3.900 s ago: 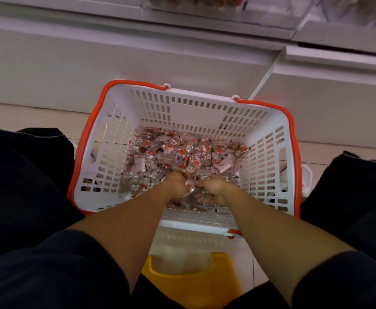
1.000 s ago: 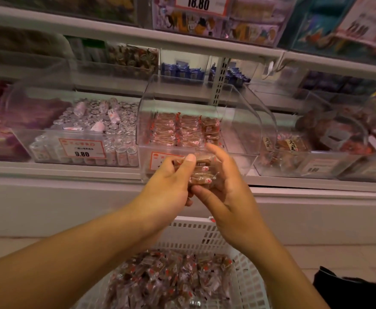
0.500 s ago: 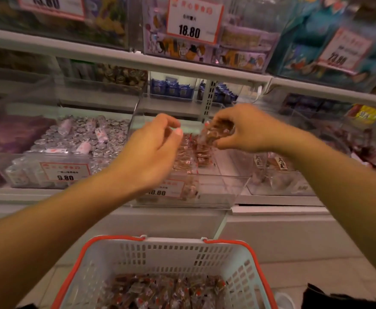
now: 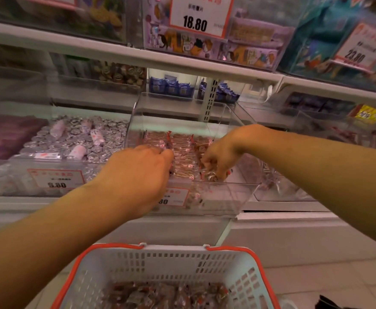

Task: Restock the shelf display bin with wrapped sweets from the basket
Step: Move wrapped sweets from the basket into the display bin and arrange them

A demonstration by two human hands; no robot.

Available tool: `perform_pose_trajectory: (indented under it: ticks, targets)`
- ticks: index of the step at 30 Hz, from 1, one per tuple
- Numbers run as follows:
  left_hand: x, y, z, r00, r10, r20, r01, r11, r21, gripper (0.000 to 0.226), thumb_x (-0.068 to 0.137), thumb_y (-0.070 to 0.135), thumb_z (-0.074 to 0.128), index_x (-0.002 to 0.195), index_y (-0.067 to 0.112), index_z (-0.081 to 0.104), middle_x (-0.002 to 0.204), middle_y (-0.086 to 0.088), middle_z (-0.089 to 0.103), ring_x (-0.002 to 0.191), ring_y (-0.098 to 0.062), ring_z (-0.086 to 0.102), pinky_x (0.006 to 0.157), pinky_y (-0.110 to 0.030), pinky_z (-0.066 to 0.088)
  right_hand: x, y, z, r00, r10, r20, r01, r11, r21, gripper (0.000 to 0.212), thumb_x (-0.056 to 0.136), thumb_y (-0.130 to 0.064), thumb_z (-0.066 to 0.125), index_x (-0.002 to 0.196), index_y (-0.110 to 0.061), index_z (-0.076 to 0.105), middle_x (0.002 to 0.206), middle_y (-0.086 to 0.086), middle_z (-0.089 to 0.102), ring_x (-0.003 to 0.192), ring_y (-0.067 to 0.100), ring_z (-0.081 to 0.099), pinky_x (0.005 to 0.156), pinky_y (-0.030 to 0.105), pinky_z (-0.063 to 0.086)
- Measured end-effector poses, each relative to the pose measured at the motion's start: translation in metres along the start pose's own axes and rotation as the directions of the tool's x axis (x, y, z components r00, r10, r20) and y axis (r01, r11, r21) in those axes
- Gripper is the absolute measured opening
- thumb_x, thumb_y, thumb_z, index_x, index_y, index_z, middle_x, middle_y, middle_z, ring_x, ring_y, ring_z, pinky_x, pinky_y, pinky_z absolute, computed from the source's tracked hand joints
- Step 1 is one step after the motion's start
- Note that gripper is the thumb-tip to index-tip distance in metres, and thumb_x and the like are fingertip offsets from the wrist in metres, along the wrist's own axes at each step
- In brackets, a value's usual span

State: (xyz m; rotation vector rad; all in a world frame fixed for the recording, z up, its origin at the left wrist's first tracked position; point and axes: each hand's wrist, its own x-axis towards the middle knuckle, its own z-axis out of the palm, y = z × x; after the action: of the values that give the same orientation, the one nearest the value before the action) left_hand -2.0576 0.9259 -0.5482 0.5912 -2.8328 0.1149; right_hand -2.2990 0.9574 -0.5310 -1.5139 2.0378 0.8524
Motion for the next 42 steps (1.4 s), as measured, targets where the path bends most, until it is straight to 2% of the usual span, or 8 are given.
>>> perform_pose_trajectory:
  ticks: [6, 14, 21, 26, 30, 35, 39, 42]
  targets:
    - [-0.002, 0.001, 0.004, 0.999, -0.008, -0.042, 0.011, 0.998, 0.063, 0.024, 0.096, 0.028, 0.047, 0.090, 0.028, 0.024, 0.070, 0.007, 0.026, 0.070, -0.019, 0.033, 0.064, -0.034, 0.030, -0.004, 0.006, -0.012, 0.990, 0.052, -0.133, -0.045, 0.998, 0.054, 0.033, 0.085, -0.029, 0.072, 0.111, -0.008, 0.065, 0.090, 0.000, 0.065, 0.073, 0.014, 0.053, 0.063, 0.027, 0.041]
    - [-0.004, 0.000, 0.007, 0.999, 0.001, -0.051, 0.002, 0.998, 0.067, 0.027, 0.095, 0.030, 0.051, 0.092, 0.027, 0.025, 0.070, 0.006, 0.031, 0.068, -0.021, 0.037, 0.063, -0.034, 0.031, 0.006, 0.006, -0.012, 0.931, 0.073, -0.357, -0.066, 0.997, 0.034, 0.027, 0.083, -0.024, 0.072, 0.105, -0.010, 0.064, 0.097, 0.007, 0.064, 0.079, 0.020, 0.053, 0.067, 0.033, 0.043]
    - [-0.002, -0.001, 0.012, 0.997, 0.015, -0.081, -0.009, 0.997, 0.081, 0.022, 0.094, 0.028, 0.050, 0.095, 0.026, 0.029, 0.065, 0.007, 0.030, 0.064, -0.022, 0.037, 0.061, -0.034, 0.027, 0.020, -0.003, -0.002, 0.868, 0.111, -0.484, -0.131, 0.991, -0.006, 0.018, 0.079, -0.016, 0.073, 0.079, -0.019, 0.055, 0.084, 0.004, 0.059, 0.078, 0.022, 0.058, 0.065, 0.033, 0.048]
    - [0.000, -0.002, 0.014, 0.995, 0.025, -0.097, -0.017, 0.996, 0.085, 0.016, 0.094, 0.026, 0.050, 0.103, 0.024, 0.037, 0.066, 0.006, 0.035, 0.063, -0.023, 0.040, 0.061, -0.034, 0.028, 0.025, -0.006, 0.004, 0.875, 0.146, -0.461, -0.163, 0.987, 0.003, 0.034, 0.077, -0.014, 0.077, 0.106, -0.015, 0.060, 0.099, 0.005, 0.064, 0.090, 0.024, 0.062, 0.073, 0.031, 0.051]
    - [0.000, -0.003, 0.016, 0.993, 0.027, -0.118, -0.017, 0.996, 0.088, 0.014, 0.096, 0.024, 0.046, 0.107, 0.023, 0.039, 0.069, 0.005, 0.040, 0.063, -0.024, 0.041, 0.060, -0.035, 0.027, 0.024, -0.008, 0.006, 0.869, 0.171, -0.464, -0.175, 0.984, 0.034, 0.038, 0.077, -0.013, 0.079, 0.111, -0.015, 0.062, 0.102, 0.005, 0.065, 0.092, 0.024, 0.062, 0.076, 0.031, 0.053]
    - [0.000, -0.004, 0.017, 0.992, 0.030, -0.122, -0.021, 0.997, 0.072, 0.011, 0.096, 0.024, 0.045, 0.106, 0.023, 0.039, 0.068, 0.004, 0.043, 0.062, -0.024, 0.043, 0.059, -0.035, 0.027, 0.027, -0.004, 0.002, 0.907, 0.164, -0.387, -0.198, 0.979, -0.050, 0.041, 0.089, -0.010, 0.065, 0.129, -0.013, 0.055, 0.114, 0.008, 0.063, 0.101, 0.025, 0.061, 0.077, 0.032, 0.049]
    - [0.001, -0.003, 0.017, 0.993, 0.023, -0.115, -0.014, 0.997, 0.076, 0.011, 0.098, 0.024, 0.041, 0.108, 0.023, 0.040, 0.068, 0.004, 0.043, 0.060, -0.023, 0.043, 0.059, -0.035, 0.025, 0.045, -0.002, 0.005, 0.962, 0.209, -0.174, -0.241, 0.951, -0.192, 0.051, 0.102, -0.020, 0.039, 0.151, -0.008, 0.031, 0.153, 0.015, 0.035, 0.138, 0.031, 0.037, 0.112, 0.043, 0.035]
    - [0.001, -0.001, 0.016, 0.994, 0.022, -0.103, -0.013, 0.996, 0.088, 0.011, 0.098, 0.024, 0.041, 0.109, 0.024, 0.039, 0.066, 0.005, 0.043, 0.056, -0.019, 0.039, 0.059, -0.036, 0.023, 0.057, -0.007, 0.010, 0.952, 0.277, -0.128, -0.303, 0.907, -0.292, 0.058, 0.104, -0.032, 0.029, 0.155, -0.007, 0.018, 0.160, 0.019, 0.020, 0.146, 0.036, 0.023, 0.119, 0.050, 0.024]
